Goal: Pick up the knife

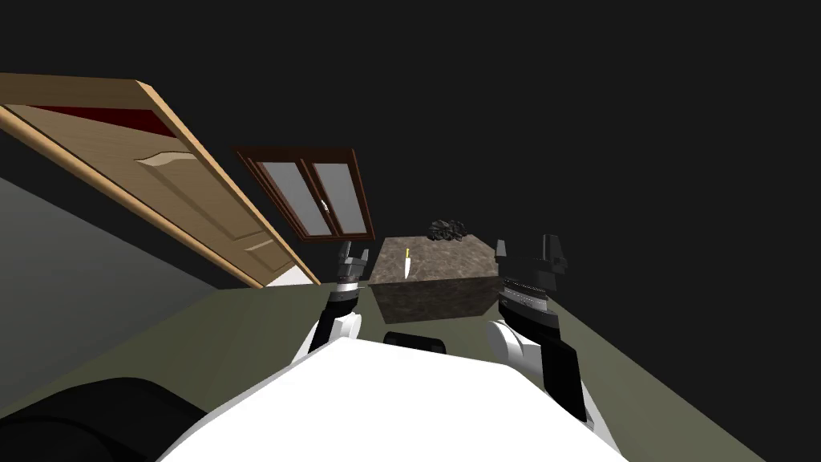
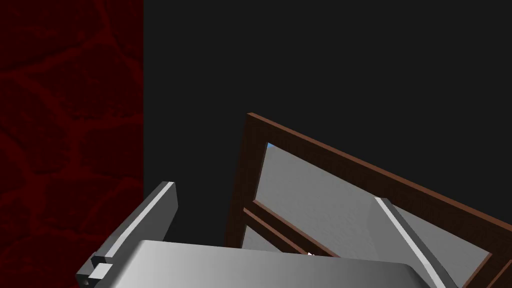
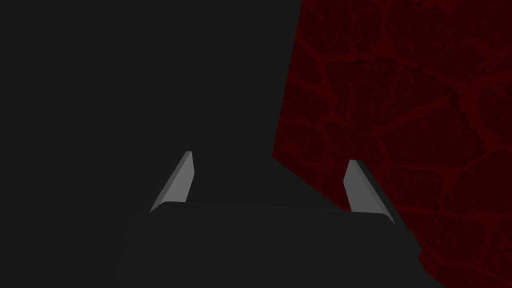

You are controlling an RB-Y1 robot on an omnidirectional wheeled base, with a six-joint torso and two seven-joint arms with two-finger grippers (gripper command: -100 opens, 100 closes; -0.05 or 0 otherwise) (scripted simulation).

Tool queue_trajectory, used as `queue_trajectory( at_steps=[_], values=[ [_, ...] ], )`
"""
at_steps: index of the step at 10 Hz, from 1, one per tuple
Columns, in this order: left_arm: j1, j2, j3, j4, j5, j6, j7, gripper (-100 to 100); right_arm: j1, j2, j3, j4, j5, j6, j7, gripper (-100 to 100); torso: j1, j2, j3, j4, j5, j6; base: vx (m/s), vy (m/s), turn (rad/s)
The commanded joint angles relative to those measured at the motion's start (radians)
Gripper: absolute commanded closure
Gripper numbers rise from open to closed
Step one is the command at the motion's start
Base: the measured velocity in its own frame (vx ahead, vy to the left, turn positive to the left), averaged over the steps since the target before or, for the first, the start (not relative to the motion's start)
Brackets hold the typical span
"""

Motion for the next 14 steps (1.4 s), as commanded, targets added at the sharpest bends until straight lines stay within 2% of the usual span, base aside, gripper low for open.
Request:
queue_trajectory(
  at_steps=[1,5,12,13,14],
  values=[
    [0.004,0.033,0.007,0.001,0.004,0.001,0.001,-100,0.000,0.000,0.000,0.000,0.000,0.000,0.000,0,0.000,0.000,0.000,0.000,0.000,0.000,-0.003,0.003,-0.035],
    [0.025,0.135,0.046,0.009,0.024,0.007,0.005,-100,0.000,0.000,0.000,0.000,0.000,0.000,0.000,0,0.002,0.002,0.001,0.000,0.000,0.000,-0.020,0.015,-0.080],
    [0.105,0.336,0.163,0.063,0.090,0.064,0.005,-100,0.000,0.000,0.000,0.000,0.000,0.000,0.000,0,0.000,0.002,0.001,0.000,0.000,0.000,-0.026,-0.004,-0.168],
    [0.105,0.338,0.163,0.063,0.090,0.064,0.005,-100,0.000,0.000,0.000,0.000,0.000,0.000,0.000,0,-0.001,0.001,0.001,0.000,0.000,0.000,-0.010,-0.018,-0.059],
    [0.121,0.371,0.181,0.076,0.101,0.079,0.004,-100,0.000,0.000,0.000,0.000,0.000,0.000,0.000,0,-0.001,0.001,0.001,0.000,0.000,0.000,-0.005,-0.029,-0.150]
  ],
)
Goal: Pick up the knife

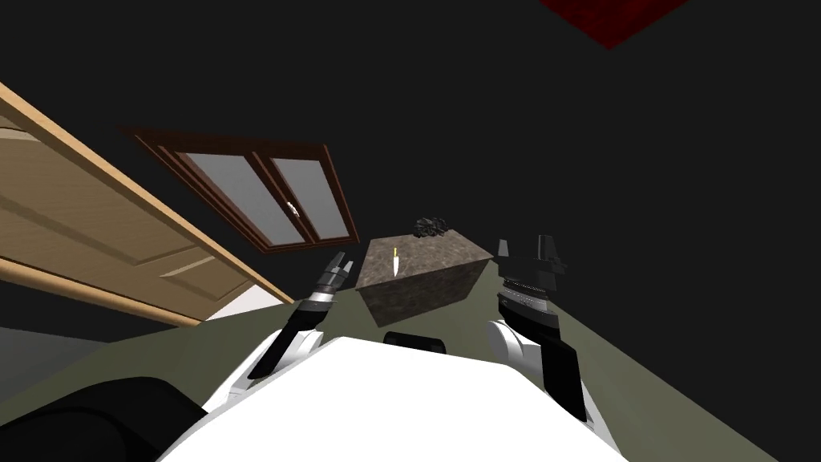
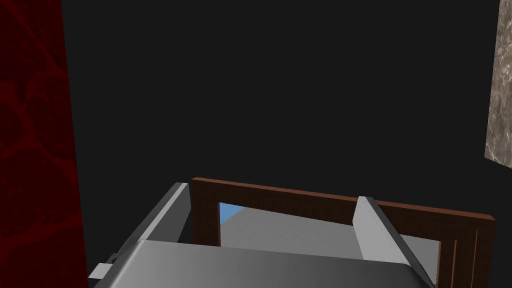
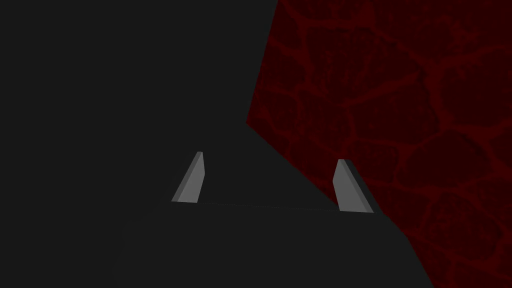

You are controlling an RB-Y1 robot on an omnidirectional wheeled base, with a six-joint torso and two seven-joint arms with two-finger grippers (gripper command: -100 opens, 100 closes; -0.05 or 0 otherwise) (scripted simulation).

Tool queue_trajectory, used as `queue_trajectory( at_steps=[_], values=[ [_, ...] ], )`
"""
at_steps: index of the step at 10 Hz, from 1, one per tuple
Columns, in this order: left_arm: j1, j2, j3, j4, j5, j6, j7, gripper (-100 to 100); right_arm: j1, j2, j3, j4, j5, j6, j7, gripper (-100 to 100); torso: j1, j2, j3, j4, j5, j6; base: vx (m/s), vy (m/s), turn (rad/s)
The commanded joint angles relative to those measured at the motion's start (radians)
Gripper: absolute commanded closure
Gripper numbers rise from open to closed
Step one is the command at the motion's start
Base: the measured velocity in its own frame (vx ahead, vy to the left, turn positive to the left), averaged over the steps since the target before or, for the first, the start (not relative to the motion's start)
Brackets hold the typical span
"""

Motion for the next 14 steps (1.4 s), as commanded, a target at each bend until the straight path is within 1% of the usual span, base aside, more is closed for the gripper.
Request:
queue_trajectory(
  at_steps=[1,2,4,5,6,7,8,9,11,12,13,14],
  values=[
    [0.014,0.050,0.026,0.024,0.017,0.031,-0.003,-100,0.000,0.000,0.000,0.000,0.000,0.000,0.000,0,0.000,0.000,0.000,0.000,0.000,0.000,-0.004,-0.043,-0.224],
    [0.031,0.080,0.043,0.040,0.028,0.049,-0.006,-100,0.000,0.000,0.000,0.000,0.000,0.000,0.000,0,-0.001,0.000,0.000,0.000,0.000,0.000,0.002,-0.063,-0.265],
    [0.067,0.154,0.074,0.077,0.051,0.092,-0.013,-100,0.000,0.000,0.000,0.000,0.000,0.000,0.000,0,-0.003,-0.001,-0.001,0.000,-0.001,0.000,0.016,-0.076,-0.258],
    [0.067,0.161,0.074,0.077,0.051,0.092,-0.013,-100,0.000,0.000,0.000,0.000,0.000,0.000,0.000,0,-0.003,-0.002,-0.001,0.000,-0.001,0.000,0.021,-0.040,-0.078],
    [0.086,0.200,0.089,0.097,0.063,0.116,-0.017,-100,0.000,0.000,0.000,0.000,0.000,0.000,0.000,0,-0.001,-0.002,-0.001,0.000,0.000,-0.001,0.021,-0.052,-0.189],
    [0.105,0.226,0.102,0.119,0.074,0.142,-0.022,-100,0.000,0.000,0.000,0.000,0.000,0.000,0.000,0,-0.002,-0.002,-0.001,0.000,0.000,0.000,0.039,-0.080,-0.267],
    [0.105,0.239,0.102,0.119,0.074,0.142,-0.022,-100,0.000,0.000,0.000,0.000,0.000,0.000,0.000,0,-0.003,-0.003,-0.002,-0.001,-0.001,0.000,0.027,-0.059,-0.088],
    [0.125,0.278,0.114,0.142,0.085,0.169,-0.028,-100,0.000,0.000,0.000,0.000,0.000,0.000,0.000,0,-0.002,-0.002,-0.001,0.000,-0.001,-0.001,0.025,-0.071,-0.156],
    [0.165,0.351,0.134,0.190,0.107,0.225,-0.040,-100,0.000,0.000,0.000,0.000,0.000,0.000,0.000,0,-0.004,-0.004,-0.002,-0.001,-0.001,0.000,0.070,-0.101,-0.327],
    [0.185,0.382,0.141,0.215,0.118,0.255,-0.047,-100,0.000,0.000,0.000,0.000,0.000,0.000,0.000,0,-0.006,-0.005,-0.003,-0.001,-0.001,0.000,0.093,-0.132,-0.248],
    [0.185,0.395,0.141,0.215,0.118,0.259,-0.047,-100,0.000,0.000,0.000,0.000,0.000,0.000,0.000,0,-0.007,-0.006,-0.004,-0.001,-0.002,0.000,0.071,-0.079,-0.057],
    [0.205,0.433,0.147,0.241,0.128,0.291,-0.055,-100,0.000,0.000,0.000,0.000,0.000,0.000,0.000,0,-0.005,-0.005,-0.003,-0.001,-0.001,-0.001,0.068,-0.072,-0.201]
  ],
)
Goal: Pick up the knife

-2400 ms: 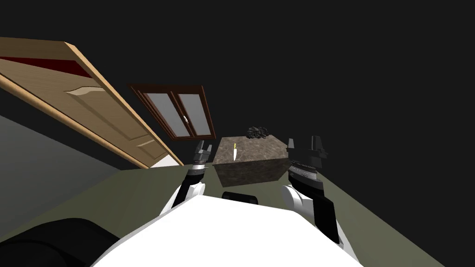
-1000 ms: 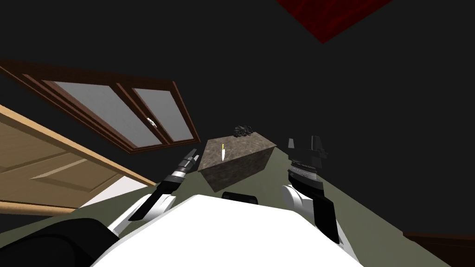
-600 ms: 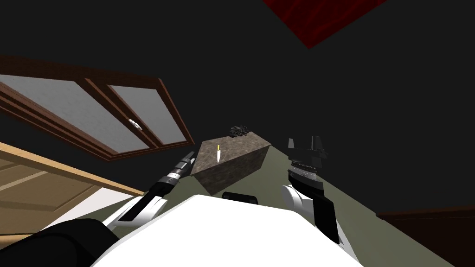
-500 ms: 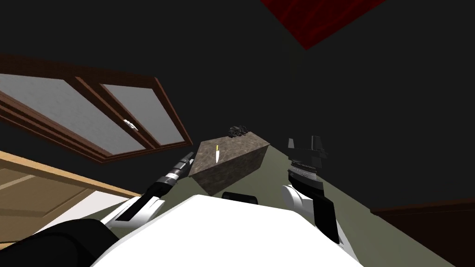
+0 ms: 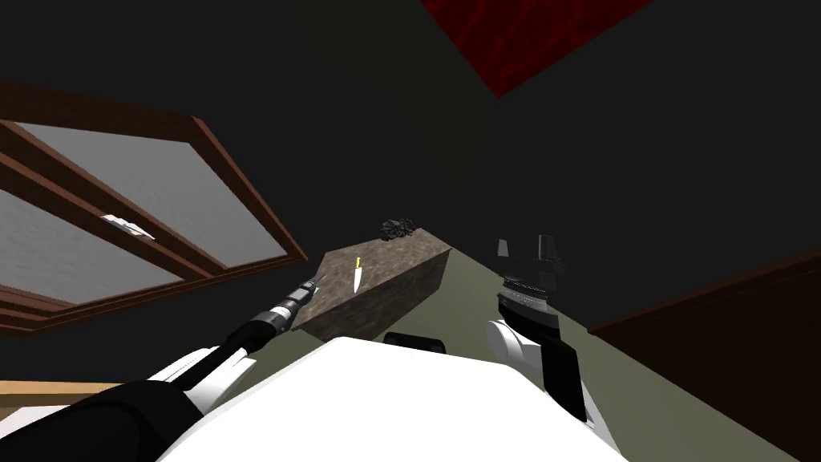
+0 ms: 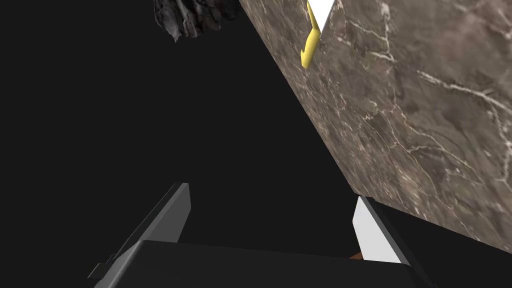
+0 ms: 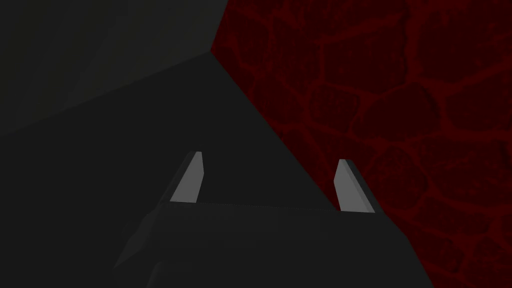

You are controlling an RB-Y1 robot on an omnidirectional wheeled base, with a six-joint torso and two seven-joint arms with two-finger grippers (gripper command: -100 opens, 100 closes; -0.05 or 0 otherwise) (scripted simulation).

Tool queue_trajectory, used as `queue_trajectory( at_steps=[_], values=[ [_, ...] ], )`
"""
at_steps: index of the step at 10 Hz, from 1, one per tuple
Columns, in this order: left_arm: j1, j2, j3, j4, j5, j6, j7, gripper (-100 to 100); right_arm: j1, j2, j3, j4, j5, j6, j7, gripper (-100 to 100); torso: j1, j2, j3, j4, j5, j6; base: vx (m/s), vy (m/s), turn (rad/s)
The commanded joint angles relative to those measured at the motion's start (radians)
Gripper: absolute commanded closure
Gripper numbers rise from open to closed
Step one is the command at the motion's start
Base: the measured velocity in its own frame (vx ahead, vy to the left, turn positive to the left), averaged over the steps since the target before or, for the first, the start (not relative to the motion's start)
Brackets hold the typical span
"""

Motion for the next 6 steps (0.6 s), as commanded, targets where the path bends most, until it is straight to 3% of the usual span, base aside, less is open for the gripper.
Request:
queue_trajectory(
  at_steps=[1,2,4,5,6],
  values=[
    [0.025,0.050,0.002,0.050,0.014,0.048,-0.013,-100,0.000,0.000,0.000,0.000,0.000,0.000,0.000,0,0.000,0.000,0.000,0.000,0.000,0.000,0.106,-0.110,-0.248],
    [0.025,0.058,0.002,0.050,0.014,0.048,-0.013,-100,0.000,0.000,0.000,0.000,0.000,0.000,0.000,0,-0.002,-0.002,-0.001,0.000,0.000,0.000,0.068,-0.083,-0.091],
    [0.065,0.128,0.002,0.102,0.033,0.114,-0.030,-100,0.000,0.000,0.000,0.000,0.000,0.000,0.000,0,-0.001,0.001,0.000,0.000,0.000,0.000,0.073,-0.104,-0.225],
    [0.065,0.131,0.002,0.102,0.033,0.115,-0.030,-100,0.000,0.000,0.000,0.000,0.000,0.000,0.000,0,-0.003,0.000,0.000,0.000,-0.001,0.000,0.091,-0.082,-0.104],
    [0.085,0.165,-0.001,0.128,0.041,0.148,-0.038,-100,0.000,0.000,0.000,0.000,0.000,0.000,0.000,0,-0.001,-0.001,0.000,0.000,0.000,-0.001,0.114,-0.059,-0.202]
  ],
)
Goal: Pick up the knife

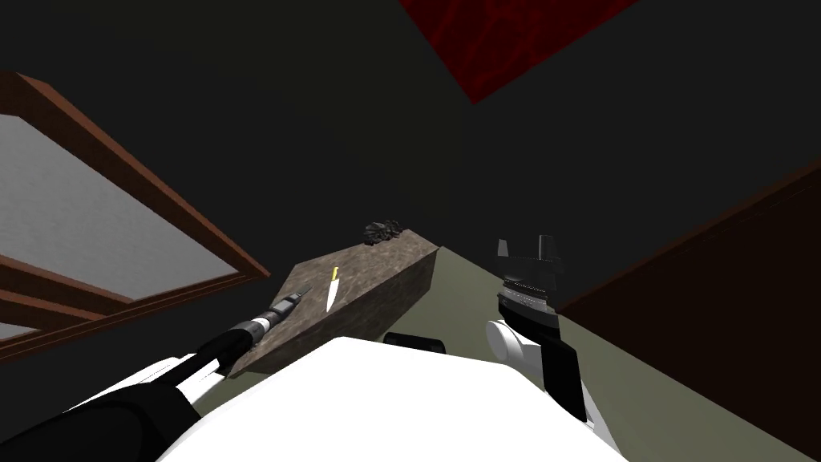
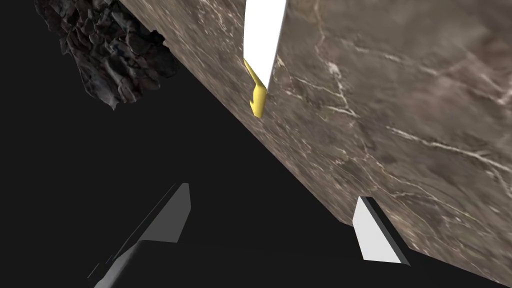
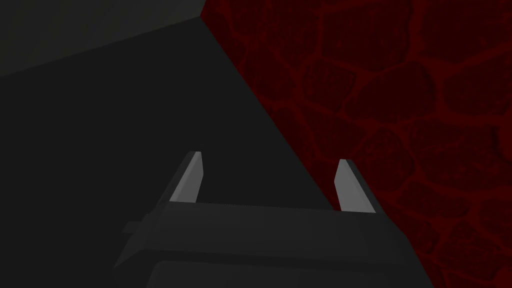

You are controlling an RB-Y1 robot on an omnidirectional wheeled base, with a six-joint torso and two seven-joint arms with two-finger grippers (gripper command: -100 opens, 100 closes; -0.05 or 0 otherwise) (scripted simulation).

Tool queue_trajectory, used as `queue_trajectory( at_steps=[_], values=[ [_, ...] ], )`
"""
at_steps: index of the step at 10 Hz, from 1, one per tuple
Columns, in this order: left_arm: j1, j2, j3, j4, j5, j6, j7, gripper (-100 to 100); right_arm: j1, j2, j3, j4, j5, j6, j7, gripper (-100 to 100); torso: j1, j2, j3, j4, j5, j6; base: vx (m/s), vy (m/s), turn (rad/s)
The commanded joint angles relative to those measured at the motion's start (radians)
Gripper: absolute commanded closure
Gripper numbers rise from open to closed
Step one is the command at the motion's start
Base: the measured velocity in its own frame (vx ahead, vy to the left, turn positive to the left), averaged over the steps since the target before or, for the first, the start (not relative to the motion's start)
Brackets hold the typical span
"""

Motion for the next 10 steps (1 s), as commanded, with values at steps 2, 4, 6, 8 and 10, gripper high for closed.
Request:
queue_trajectory(
  at_steps=[2,4,6,8,10],
  values=[
    [0.028,0.056,-0.005,0.040,0.016,0.055,-0.010,-100,0.000,0.000,0.000,0.000,0.000,0.000,0.000,0,-0.002,-0.001,-0.001,0.000,0.000,0.000,0.117,-0.089,-0.153],
    [0.065,0.118,-0.020,0.091,0.031,0.116,-0.028,-100,0.000,0.000,0.000,0.000,0.000,0.000,0.000,0,-0.001,0.001,0.001,0.000,0.000,-0.001,0.112,-0.080,-0.180],
    [0.082,0.146,-0.029,0.115,0.038,0.152,-0.036,-100,0.000,0.000,0.000,0.000,0.000,0.000,0.000,0,-0.001,0.001,0.000,0.000,0.000,-0.001,0.097,-0.068,-0.129],
    [0.114,0.198,-0.051,0.159,0.050,0.211,-0.052,-100,0.000,0.000,0.000,0.000,0.000,0.000,0.000,0,-0.001,-0.001,-0.001,0.000,0.000,-0.001,0.159,-0.071,-0.199],
    [0.141,0.240,-0.074,0.198,0.060,0.262,-0.067,-100,0.000,0.000,0.000,0.000,0.000,0.000,0.000,0,-0.002,-0.001,-0.001,0.000,0.000,-0.001,0.131,-0.080,-0.147]
  ],
)
